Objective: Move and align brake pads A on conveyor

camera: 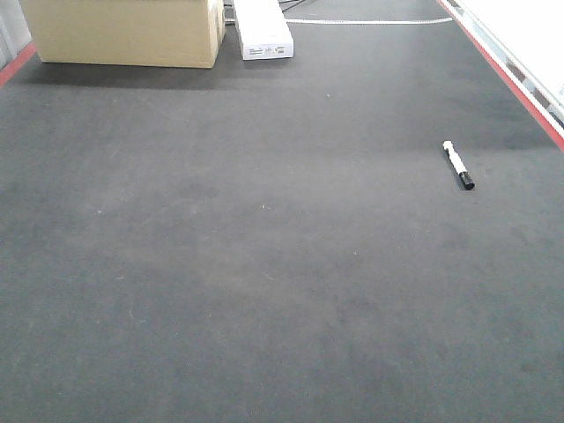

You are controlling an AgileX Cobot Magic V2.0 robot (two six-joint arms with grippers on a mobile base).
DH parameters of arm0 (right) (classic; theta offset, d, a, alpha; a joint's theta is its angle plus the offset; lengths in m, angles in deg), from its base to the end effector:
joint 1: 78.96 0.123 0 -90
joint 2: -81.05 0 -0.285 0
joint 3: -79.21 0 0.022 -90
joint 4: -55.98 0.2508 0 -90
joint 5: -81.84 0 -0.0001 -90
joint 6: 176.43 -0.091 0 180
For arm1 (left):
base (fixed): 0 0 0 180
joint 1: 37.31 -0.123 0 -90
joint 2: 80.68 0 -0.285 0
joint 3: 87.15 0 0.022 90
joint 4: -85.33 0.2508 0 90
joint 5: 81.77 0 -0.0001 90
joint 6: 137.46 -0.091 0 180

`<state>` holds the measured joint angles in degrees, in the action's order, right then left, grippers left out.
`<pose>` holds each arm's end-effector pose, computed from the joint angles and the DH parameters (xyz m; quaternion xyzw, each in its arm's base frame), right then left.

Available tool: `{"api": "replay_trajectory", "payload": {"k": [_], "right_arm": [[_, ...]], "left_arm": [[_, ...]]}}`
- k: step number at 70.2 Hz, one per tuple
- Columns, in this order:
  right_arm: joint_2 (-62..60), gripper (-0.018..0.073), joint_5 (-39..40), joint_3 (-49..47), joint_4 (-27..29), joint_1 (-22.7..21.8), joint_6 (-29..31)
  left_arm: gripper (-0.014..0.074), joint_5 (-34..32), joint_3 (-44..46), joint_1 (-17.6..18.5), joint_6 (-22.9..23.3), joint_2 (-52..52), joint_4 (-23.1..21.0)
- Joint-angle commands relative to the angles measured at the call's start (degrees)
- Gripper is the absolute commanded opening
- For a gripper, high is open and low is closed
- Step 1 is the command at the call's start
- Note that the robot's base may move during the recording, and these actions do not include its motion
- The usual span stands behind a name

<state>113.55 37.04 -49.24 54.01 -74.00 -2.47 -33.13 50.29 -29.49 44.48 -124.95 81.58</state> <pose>0.0775 0.0045 0.2669 0.0027 0.9019 0.0253 0.4312 0.1072 -0.0192 0.2930 0.0368 0.9243 -0.0630 0.3747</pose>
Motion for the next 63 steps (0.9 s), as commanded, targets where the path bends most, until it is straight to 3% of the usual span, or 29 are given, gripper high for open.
{"api": "replay_trajectory", "payload": {"k": [1, 63], "right_arm": [[0.3, 0.0008, 4.7, -1.7, -0.5, -0.1, 0.5], [0.3, 0.0008, 4.7, -1.7, -0.5, -0.1, 0.5]], "left_arm": [[-0.0006, -4.2, 1.6, 0.2, 0.5, 0.3, -0.5], [-0.0006, -4.2, 1.6, 0.2, 0.5, 0.3, -0.5]]}}
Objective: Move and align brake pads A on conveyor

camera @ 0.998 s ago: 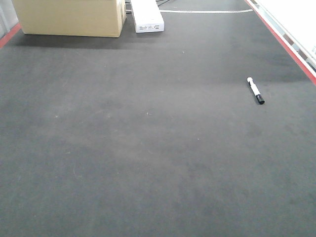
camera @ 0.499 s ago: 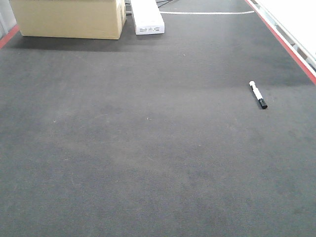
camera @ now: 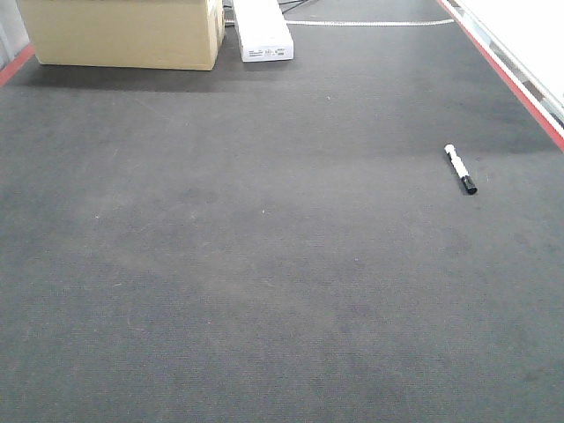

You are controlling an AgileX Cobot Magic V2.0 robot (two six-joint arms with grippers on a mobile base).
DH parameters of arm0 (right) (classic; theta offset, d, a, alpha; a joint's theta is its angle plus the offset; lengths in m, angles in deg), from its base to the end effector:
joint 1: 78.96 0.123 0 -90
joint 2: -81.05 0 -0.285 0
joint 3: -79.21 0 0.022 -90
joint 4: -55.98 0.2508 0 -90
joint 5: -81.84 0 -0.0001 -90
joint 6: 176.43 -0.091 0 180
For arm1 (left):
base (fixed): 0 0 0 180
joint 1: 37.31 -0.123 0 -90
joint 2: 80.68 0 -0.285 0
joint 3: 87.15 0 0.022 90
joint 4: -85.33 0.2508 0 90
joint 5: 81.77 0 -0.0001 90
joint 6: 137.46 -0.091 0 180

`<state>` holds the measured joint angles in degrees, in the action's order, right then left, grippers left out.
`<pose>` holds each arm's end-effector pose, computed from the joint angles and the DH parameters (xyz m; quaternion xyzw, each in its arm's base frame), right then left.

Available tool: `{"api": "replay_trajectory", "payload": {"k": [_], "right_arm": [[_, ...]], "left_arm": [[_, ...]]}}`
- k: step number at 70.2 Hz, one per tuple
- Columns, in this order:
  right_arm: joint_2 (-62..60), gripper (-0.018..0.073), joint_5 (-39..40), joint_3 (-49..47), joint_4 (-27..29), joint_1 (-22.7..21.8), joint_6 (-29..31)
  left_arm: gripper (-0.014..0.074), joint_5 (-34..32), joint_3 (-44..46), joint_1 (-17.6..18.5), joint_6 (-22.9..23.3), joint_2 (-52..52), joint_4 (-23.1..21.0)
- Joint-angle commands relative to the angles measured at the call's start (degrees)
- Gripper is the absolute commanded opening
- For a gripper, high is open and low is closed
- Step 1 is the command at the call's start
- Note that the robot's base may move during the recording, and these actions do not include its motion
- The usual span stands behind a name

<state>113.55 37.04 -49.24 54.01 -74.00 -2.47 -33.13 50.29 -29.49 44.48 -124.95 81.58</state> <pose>0.0775 0.0045 0.2669 0.0027 0.9019 0.0253 0.4312 0.1072 -0.0192 0.2930 0.0368 0.9243 -0.0630 0.3747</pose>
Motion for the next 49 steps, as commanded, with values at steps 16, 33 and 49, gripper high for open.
{"api": "replay_trajectory", "payload": {"k": [16, 33, 49], "right_arm": [[0.3, 0.0008, 4.7, -1.7, -0.5, -0.1, 0.5], [0.3, 0.0008, 4.7, -1.7, -0.5, -0.1, 0.5], [0.3, 0.0008, 4.7, -1.7, -0.5, -0.1, 0.5]], "left_arm": [[-0.0006, -4.2, 1.6, 0.2, 0.5, 0.3, -0.5], [-0.0006, -4.3, 1.6, 0.2, 0.5, 0.3, -1.1], [-0.0006, -6.9, 1.6, 0.2, 0.8, -0.9, -2.1]]}}
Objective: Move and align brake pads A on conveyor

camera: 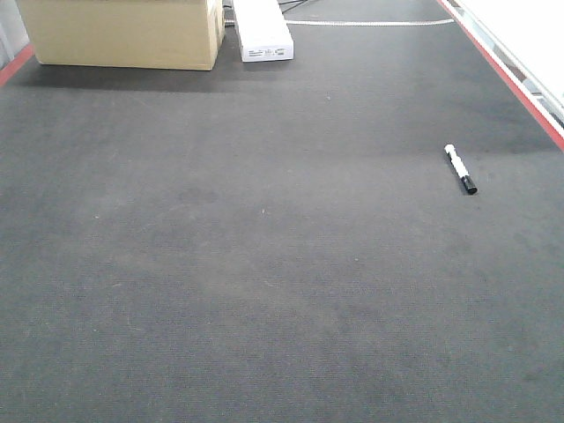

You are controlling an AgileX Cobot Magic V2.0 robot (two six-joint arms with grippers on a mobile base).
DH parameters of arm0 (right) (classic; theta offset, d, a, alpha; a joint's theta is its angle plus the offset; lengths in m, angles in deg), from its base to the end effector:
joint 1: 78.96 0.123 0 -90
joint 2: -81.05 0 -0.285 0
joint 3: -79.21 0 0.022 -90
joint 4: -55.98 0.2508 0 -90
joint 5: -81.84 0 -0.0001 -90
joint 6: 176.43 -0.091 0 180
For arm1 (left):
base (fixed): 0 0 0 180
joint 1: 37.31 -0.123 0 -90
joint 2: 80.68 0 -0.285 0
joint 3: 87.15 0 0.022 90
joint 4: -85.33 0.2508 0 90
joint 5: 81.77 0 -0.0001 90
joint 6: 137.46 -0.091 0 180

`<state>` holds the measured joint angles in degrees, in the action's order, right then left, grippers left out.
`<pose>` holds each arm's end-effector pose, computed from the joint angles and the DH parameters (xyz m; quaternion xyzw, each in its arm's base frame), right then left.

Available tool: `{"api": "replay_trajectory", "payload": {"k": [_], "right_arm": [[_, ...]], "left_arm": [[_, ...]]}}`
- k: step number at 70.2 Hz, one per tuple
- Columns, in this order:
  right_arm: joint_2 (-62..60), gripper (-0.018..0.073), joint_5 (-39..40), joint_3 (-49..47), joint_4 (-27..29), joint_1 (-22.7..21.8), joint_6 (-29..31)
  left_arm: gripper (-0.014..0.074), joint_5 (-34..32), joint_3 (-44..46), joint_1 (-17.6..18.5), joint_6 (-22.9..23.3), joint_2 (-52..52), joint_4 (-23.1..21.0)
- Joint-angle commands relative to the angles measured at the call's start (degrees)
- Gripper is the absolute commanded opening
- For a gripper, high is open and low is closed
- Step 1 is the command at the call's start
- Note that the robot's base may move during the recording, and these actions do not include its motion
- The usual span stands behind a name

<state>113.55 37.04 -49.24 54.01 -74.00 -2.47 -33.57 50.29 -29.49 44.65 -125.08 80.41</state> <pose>0.0775 0.0045 0.2669 0.0027 0.9019 0.0253 0.4312 0.1079 -0.0207 0.2933 0.0318 0.9231 -0.0733 0.3761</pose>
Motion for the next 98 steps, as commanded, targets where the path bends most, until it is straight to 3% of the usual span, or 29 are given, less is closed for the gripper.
{"api": "replay_trajectory", "payload": {"k": [1, 28, 40, 54, 98], "right_arm": [[0.3, 0.0008, 4.7, -1.7, -0.5, -0.1, 0.5], [0.3, 0.0008, 4.7, -1.7, -0.5, -0.1, 0.5], [0.3, 0.0008, 4.7, -1.7, -0.5, -0.1, 0.5], [0.3, 0.0008, 4.7, -1.7, -0.5, -0.1, 0.5], [0.3, 0.0008, 4.7, -1.7, -0.5, -0.1, 0.5]], "left_arm": [[-0.0006, -6.8, 1.6, 0.2, 0.7, -1.1, -0.9], [0.0000, -16.4, 7.5, 0.2, 0.7, -12.8, -1.3], [0.0003, -16.5, 12.0, 0.2, 1.3, -22.5, -1.3], [0.0004, -16.3, 16.5, 0.2, 5.1, -34.2, -1.2], [0.0032, -14.4, 19.9, 0.2, 5.2, -58.0, -0.9]]}}
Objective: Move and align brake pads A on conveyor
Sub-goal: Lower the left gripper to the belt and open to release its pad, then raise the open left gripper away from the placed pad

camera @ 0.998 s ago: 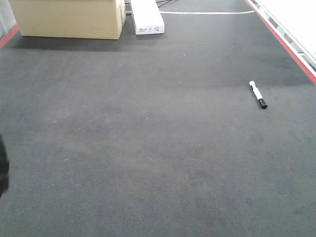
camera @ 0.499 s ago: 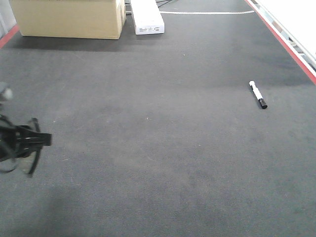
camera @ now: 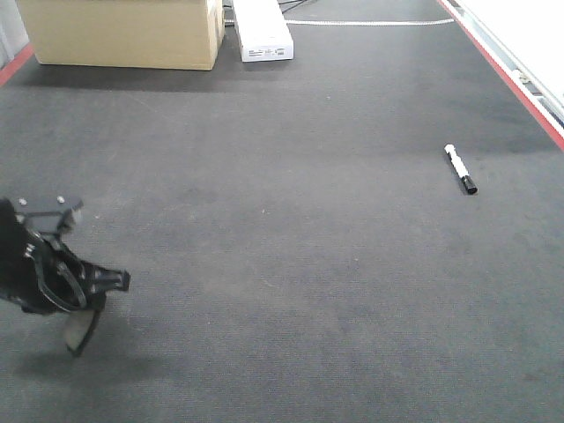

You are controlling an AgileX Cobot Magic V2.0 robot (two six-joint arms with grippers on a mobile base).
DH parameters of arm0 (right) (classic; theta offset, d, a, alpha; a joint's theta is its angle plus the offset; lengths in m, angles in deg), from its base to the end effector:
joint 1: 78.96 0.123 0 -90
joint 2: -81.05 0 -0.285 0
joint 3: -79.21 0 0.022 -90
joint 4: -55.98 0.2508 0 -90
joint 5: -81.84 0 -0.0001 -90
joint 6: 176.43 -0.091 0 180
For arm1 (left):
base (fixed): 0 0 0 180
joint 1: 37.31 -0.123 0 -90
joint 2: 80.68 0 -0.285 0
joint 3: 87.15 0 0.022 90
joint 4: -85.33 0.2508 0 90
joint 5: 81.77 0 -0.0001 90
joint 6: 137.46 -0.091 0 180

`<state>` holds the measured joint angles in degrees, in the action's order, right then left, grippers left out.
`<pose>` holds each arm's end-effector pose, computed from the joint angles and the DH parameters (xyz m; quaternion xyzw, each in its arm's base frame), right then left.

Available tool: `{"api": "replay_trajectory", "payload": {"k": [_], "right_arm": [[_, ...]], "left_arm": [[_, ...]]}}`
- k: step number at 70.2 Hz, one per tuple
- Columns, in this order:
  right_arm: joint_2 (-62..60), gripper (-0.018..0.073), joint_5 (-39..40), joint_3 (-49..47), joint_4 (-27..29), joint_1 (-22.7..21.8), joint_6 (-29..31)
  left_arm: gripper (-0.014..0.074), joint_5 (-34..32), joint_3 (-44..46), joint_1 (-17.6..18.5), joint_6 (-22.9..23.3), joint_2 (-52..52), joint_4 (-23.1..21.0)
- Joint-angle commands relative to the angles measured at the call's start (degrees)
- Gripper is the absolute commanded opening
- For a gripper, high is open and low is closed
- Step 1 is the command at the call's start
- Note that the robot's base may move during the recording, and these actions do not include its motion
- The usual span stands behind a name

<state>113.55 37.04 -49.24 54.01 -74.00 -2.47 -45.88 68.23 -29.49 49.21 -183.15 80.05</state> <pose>0.0775 0.0045 0.2669 0.0027 0.9019 0.0253 0.4312 0.2981 -0.0459 0.1807 -0.0230 0.9882 -0.0506 0.1426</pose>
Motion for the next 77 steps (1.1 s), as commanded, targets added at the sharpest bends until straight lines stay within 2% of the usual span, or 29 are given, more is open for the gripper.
{"api": "replay_trajectory", "payload": {"k": [1, 12, 32, 39, 56, 68, 77], "right_arm": [[0.3, 0.0008, 4.7, -1.7, -0.5, -0.1, 0.5], [0.3, 0.0008, 4.7, -1.7, -0.5, -0.1, 0.5], [0.3, 0.0008, 4.7, -1.7, -0.5, -0.1, 0.5], [0.3, 0.0008, 4.7, -1.7, -0.5, -0.1, 0.5], [0.3, 0.0008, 4.7, -1.7, -0.5, -0.1, 0.5], [0.3, 0.0008, 4.7, -1.7, -0.5, -0.1, 0.5], [0.3, 0.0008, 4.7, -1.7, -0.5, -0.1, 0.5]], "left_arm": [[0.0036, -2.1, 1.9, 0.2, 0.7, -0.2, -0.5], [0.0109, -2.8, 1.9, 0.2, 0.6, -3.4, -0.5], [0.0406, -4.5, 2.0, 0.2, 0.5, -3.7, -0.5], [0.0466, -4.0, 2.0, 0.2, 0.1, -3.0, -0.4], [0.0456, -4.3, 1.9, 0.2, 0.2, 5.9, 2.6], [0.0424, -3.4, 1.9, 0.2, 0.2, 18.1, 2.8], [0.0405, -3.6, 0.4, 0.2, 0.2, 28.6, 5.3]]}}
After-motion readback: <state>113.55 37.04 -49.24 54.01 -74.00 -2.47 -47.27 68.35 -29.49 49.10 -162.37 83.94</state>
